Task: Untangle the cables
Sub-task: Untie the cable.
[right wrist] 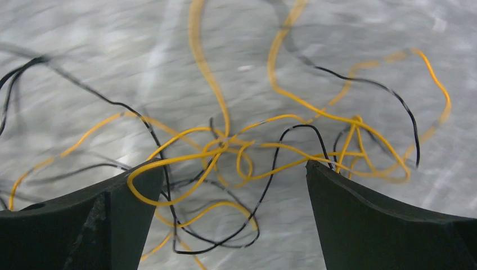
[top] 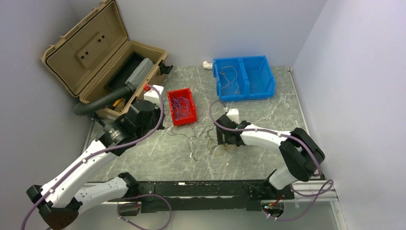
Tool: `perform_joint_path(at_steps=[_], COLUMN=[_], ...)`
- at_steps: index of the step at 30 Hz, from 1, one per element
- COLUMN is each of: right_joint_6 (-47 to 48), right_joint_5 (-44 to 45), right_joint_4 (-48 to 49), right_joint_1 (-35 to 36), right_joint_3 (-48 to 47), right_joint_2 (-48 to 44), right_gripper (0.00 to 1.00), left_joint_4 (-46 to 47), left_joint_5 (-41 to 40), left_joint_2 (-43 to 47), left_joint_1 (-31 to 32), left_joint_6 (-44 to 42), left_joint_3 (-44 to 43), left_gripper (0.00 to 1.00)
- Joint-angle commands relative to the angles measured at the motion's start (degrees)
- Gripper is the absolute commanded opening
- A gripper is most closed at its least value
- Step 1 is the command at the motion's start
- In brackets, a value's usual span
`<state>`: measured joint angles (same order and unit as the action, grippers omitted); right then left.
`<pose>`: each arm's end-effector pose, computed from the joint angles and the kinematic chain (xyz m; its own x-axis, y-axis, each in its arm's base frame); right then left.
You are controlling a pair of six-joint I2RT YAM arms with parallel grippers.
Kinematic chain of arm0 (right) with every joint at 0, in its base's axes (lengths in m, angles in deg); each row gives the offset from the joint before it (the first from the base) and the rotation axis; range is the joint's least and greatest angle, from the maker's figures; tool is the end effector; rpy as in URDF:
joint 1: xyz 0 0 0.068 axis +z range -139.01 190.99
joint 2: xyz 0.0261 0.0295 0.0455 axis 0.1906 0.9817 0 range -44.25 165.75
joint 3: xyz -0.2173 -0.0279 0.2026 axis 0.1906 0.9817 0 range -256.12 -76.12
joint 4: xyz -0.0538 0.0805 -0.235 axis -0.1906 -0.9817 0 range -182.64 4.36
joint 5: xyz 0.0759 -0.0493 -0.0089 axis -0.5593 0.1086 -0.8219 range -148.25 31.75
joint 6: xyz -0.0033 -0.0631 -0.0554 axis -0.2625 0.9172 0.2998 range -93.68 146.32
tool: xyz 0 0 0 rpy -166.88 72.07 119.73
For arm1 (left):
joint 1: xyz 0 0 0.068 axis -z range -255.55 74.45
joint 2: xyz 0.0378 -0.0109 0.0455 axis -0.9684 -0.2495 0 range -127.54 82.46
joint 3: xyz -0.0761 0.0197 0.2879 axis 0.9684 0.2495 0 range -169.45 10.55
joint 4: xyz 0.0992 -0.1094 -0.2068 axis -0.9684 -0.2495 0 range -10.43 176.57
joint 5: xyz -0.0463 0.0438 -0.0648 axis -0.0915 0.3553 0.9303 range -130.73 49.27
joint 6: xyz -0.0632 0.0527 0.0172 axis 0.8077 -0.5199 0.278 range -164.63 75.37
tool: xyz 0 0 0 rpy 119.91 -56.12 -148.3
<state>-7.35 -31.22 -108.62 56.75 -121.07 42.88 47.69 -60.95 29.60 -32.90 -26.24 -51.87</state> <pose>0.2194 0.1774 0.1620 -0.8069 -0.1208 -0.5782 -0.0693 0.9915 -0.1104 0.1594 -0.1123 0.3735 -0.4724 0.0327 -0.8808 0.2793 0.9534 -0.1144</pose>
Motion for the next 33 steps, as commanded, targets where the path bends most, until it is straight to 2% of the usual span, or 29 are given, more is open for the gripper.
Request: perform_joint_path(at_steps=[1, 6, 9, 21, 33], right_joint_6=[-6.70, -9.88, -10.67, 1.26, 2.67], right_joint_5=[4.90, 3.00, 4.03, -4.33, -9.98], right_joint_4=[-7.83, -6.82, -8.32, -5.36, -2.56], right_joint_1=[-8.39, -18.96, -21.68, -21.94, -21.94], right_joint_3=[1.99, 7.65, 7.45, 6.18, 8.46], right_joint_2=[-3.84, -15.24, -20.95, -35.14, -37.93], right_gripper=[0.99, 1.00, 1.00, 1.00, 1.00], left_joint_4=[3.06, 6.86, 8.20, 11.26, 20.80], left_joint_5=[1.79, 6.81, 8.75, 13.15, 20.19], left_joint_2=[0.20, -0.70, -2.20, -8.67, -15.55], left_joint_1=[-0.21, -0.25, -0.19, -0.19, -0.28], left_joint_6=[0.77, 1.24, 1.94, 5.04, 7.15], left_joint_3=[1.13, 3.64, 4.78, 8.42, 14.13], left_gripper=[0.00, 0.00, 0.00, 0.00, 0.00])
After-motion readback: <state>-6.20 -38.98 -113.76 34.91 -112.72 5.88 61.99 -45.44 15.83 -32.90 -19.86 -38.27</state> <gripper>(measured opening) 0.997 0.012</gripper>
